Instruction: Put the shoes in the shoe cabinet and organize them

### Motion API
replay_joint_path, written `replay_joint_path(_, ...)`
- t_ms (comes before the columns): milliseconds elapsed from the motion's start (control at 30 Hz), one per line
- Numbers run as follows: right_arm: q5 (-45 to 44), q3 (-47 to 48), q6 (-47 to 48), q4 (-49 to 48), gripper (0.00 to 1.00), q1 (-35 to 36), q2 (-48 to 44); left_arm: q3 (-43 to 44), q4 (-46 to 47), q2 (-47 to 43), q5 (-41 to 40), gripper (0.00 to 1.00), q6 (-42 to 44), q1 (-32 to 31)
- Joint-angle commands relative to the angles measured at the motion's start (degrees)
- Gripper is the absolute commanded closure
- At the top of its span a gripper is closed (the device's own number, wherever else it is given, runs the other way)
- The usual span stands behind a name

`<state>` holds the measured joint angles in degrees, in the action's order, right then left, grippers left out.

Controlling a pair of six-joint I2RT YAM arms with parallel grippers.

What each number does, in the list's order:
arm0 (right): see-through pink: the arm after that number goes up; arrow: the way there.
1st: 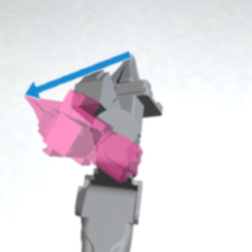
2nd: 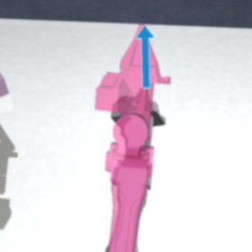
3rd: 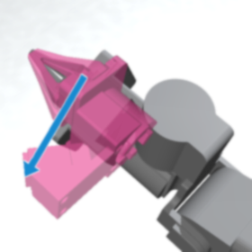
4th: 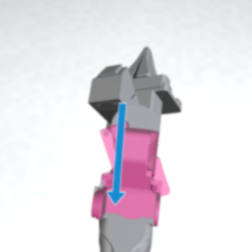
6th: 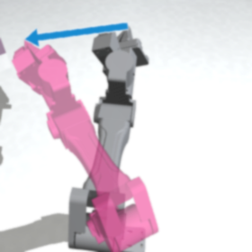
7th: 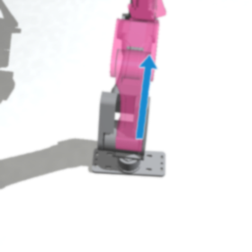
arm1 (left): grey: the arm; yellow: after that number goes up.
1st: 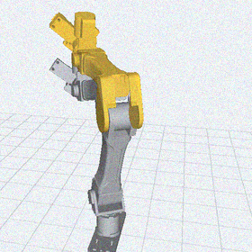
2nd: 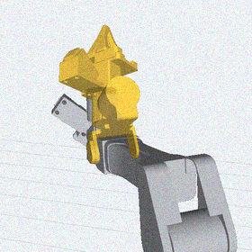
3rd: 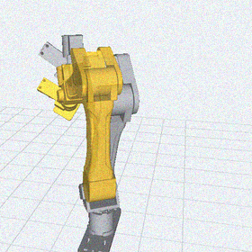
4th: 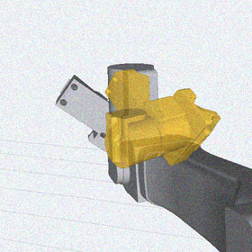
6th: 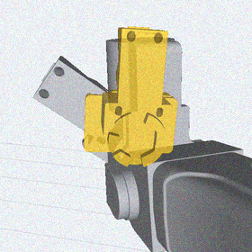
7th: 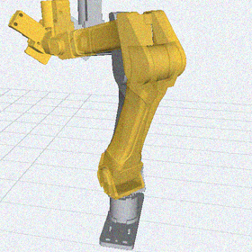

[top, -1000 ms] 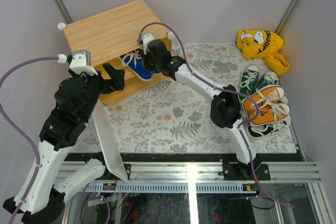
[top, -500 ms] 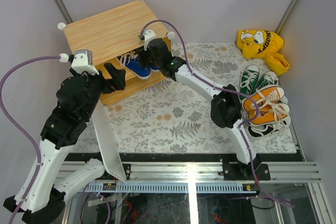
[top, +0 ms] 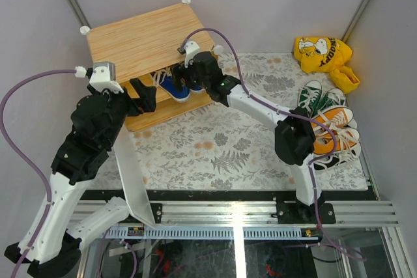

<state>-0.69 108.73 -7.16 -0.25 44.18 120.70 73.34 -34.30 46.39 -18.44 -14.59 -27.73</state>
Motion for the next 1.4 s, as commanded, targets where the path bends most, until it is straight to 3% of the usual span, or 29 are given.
replay_joint_path(0, 1.94, 1.02, 2.16, -11.24, 0.08, -0.22, -10.22, -0.40, 1.26, 0.29, -0.55, 0.06, 1.10, -0.15)
replay_joint_path(267, 8.01, -1.60, 4.90, -9.59, 0.08, -0.24, -9.05, -0.42, 1.26, -0.06, -0.33, 0.06, 0.97, -0.17)
replay_joint_path(433, 17.74, -7.19, 12.88, -8.72, 0.06, -0.22, -8.16, -0.50, 1.26, -0.17, -0.36, 0.06, 0.97, -0.20)
replay_joint_path(633, 17.82, -9.42, 23.01, -2.25, 0.05, -0.16, -6.09, -0.83, 1.41, 0.09, -0.20, 0.06, 0.88, -0.23)
replay_joint_path(867, 15.27, -22.88, 35.58, -12.60, 0.05, -0.17, -12.74, -0.92, 1.59, 0.79, -0.29, 0.06, 0.88, -0.22)
replay_joint_path(1067, 15.30, -29.36, 40.65, -20.28, 0.05, -0.15, -17.77, -1.14, 1.96, 1.11, -0.32, 0.06, 0.88, -0.17)
replay_joint_path(1367, 18.16, -38.73, 35.11, -29.51, 0.04, -0.16, -26.02, -1.15, 1.98, 1.04, 0.05, 0.06, 0.90, -0.20)
